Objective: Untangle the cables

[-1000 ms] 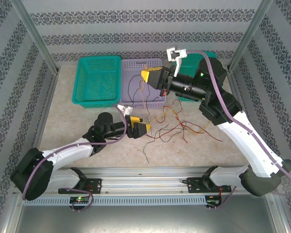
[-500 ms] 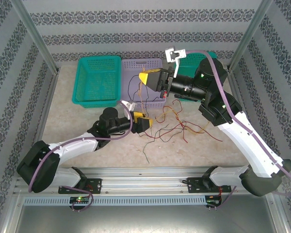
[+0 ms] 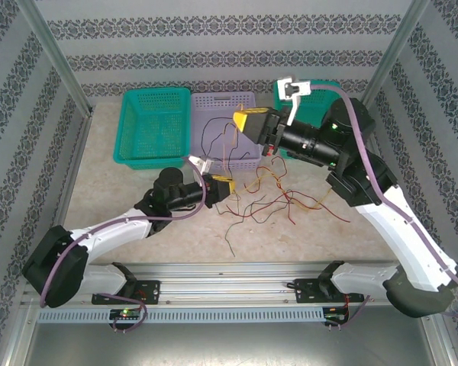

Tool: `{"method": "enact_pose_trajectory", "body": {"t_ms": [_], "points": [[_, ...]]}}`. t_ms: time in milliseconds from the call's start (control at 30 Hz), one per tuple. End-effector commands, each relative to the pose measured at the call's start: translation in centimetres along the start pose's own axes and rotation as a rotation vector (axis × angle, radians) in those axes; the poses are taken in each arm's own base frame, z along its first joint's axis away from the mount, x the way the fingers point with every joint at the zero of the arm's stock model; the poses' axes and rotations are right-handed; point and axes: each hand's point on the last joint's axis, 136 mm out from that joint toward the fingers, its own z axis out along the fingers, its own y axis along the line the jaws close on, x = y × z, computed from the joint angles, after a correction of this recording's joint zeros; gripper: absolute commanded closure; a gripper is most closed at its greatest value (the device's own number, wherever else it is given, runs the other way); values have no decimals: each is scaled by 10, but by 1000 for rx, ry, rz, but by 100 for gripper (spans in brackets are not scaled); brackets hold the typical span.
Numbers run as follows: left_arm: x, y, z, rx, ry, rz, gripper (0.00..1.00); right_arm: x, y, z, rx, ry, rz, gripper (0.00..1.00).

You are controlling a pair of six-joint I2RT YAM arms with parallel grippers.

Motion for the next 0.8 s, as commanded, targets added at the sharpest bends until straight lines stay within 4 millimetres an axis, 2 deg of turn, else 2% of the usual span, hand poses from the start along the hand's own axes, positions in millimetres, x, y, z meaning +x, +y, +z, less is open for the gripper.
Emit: {"method": "enact_pose_trajectory", "body": {"t_ms": [0,133,200,233,300,400,433,767], "points": [[3,-12,-7,27,12,24,79,-7,-8,-9,35,-41,-14,100],[4,-10,-12,3,18,41,99,-3,0,-8,-14,-16,-14,100],[1,-10,-17,-12,3,52,98,-3,1,-10,-9,-16,-23,100],[0,-11,-19,-18,1,58,96,-3,0,-11,-5,-14,-30,100],[-5,-13,-24,-29,-9,68,68,0,1,-12,-11,0,-34,100],[-12,-13,-33,-61,-44,83,43,5,5,-10,-46,25,-32,100],[-15,-13,-35,-73,-54,90,38,7,7,-9,-64,33,-30,100],[-50,-17,-47,-107,-133,150,25,25,30,-10,-209,109,-33,100]]}}
